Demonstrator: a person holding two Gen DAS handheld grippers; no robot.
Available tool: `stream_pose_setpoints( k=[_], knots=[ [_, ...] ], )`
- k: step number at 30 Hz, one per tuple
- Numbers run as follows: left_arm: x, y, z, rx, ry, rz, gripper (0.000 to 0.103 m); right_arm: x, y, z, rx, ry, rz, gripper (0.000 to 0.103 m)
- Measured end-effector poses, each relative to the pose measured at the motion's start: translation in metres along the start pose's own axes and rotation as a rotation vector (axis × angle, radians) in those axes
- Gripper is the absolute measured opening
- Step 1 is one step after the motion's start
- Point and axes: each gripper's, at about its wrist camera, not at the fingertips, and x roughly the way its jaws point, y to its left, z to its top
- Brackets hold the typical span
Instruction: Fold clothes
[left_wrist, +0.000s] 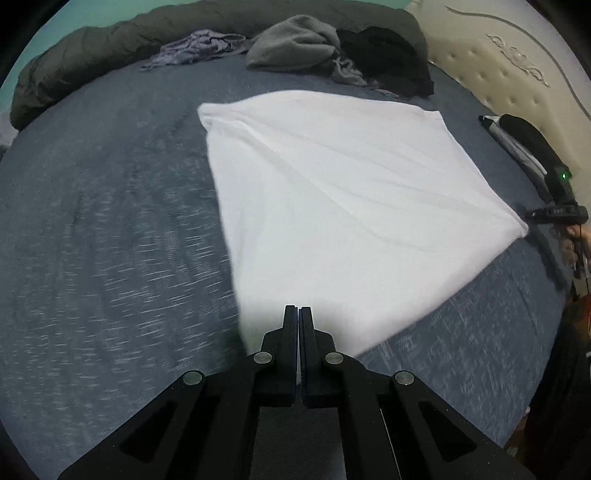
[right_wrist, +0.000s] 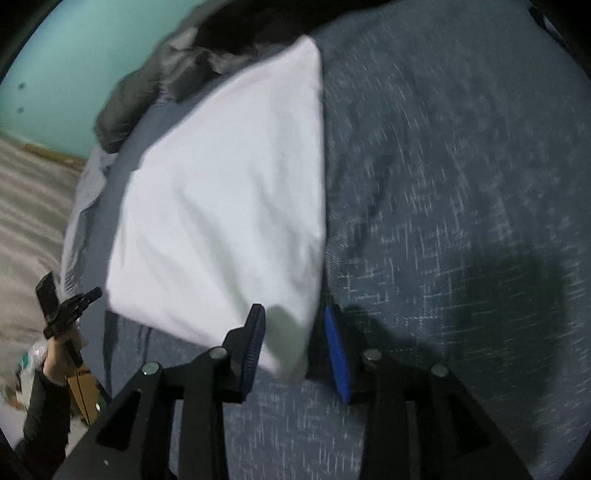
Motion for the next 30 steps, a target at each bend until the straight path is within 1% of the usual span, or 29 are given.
stream_pose_setpoints(
  k=[1, 2, 4, 6, 9, 11, 12, 13, 15, 16, 18, 19, 22, 26, 27, 28, 29, 30],
  knots=[
    [0.001, -0.002, -0.002, -0.004, 0.006, -0.005, 0.001, 0.003, -0.002, 0.000, 0.023, 0.001, 0.009, 0.014],
    [0.001, -0.004, -0.006, -0.007, 0.013, -0.010, 0.001, 0.004, -0.004, -0.001, 0.034, -0.008, 0.017, 0.008],
    [0.007, -0.004, -0.011, -0.015, 0.025, -0.014, 0.001, -0.003, -0.006, -0.005, 0.035, -0.044, 0.023, 0.004],
    [0.010, 0.000, -0.013, -0.035, 0.029, -0.022, 0.001, -0.011, -0.012, -0.008, 0.044, -0.070, 0.015, 0.003],
    [0.013, 0.004, -0.015, -0.059, 0.032, -0.031, 0.001, -0.010, -0.021, -0.010, 0.047, -0.051, -0.025, 0.001],
    [0.012, 0.004, -0.015, -0.057, 0.031, -0.029, 0.000, -0.015, -0.025, -0.009, 0.060, -0.058, -0.017, 0.001],
    [0.011, 0.004, -0.014, -0.056, 0.031, -0.028, 0.000, -0.018, -0.026, -0.007, 0.072, -0.072, -0.007, 0.002],
    [0.010, 0.004, -0.014, -0.056, 0.028, -0.026, 0.001, -0.023, -0.026, -0.004, 0.086, -0.093, 0.003, 0.005],
    [0.008, 0.005, -0.012, -0.062, 0.020, -0.027, 0.001, -0.026, -0.029, 0.008, 0.122, -0.131, 0.033, 0.006],
    [0.008, 0.005, -0.012, -0.067, 0.016, -0.029, 0.001, -0.027, -0.027, 0.015, 0.129, -0.142, 0.039, 0.010],
    [0.008, 0.006, -0.010, -0.074, 0.012, -0.027, 0.001, -0.027, -0.023, 0.030, 0.130, -0.161, 0.041, 0.034],
    [0.009, 0.006, -0.010, -0.078, 0.013, -0.027, 0.001, -0.024, -0.019, 0.037, 0.123, -0.162, 0.036, 0.036],
    [0.013, 0.007, -0.010, -0.083, 0.019, -0.027, 0.001, -0.008, -0.007, 0.058, 0.097, -0.158, 0.014, 0.036],
    [0.016, 0.008, -0.012, -0.095, 0.021, -0.034, 0.001, 0.017, 0.000, 0.078, 0.067, -0.132, -0.021, 0.036],
    [0.017, 0.008, -0.012, -0.097, 0.021, -0.037, 0.001, 0.024, 0.002, 0.080, 0.054, -0.124, -0.038, 0.035],
    [0.017, 0.008, -0.013, -0.098, 0.022, -0.038, 0.001, 0.027, 0.002, 0.081, 0.043, -0.118, -0.051, 0.025],
    [0.017, 0.008, -0.013, -0.097, 0.022, -0.040, 0.001, 0.029, 0.002, 0.081, 0.038, -0.118, -0.062, 0.017],
    [0.017, 0.008, -0.013, -0.097, 0.022, -0.041, 0.001, 0.030, 0.002, 0.081, 0.039, -0.122, -0.068, 0.008]
  ],
)
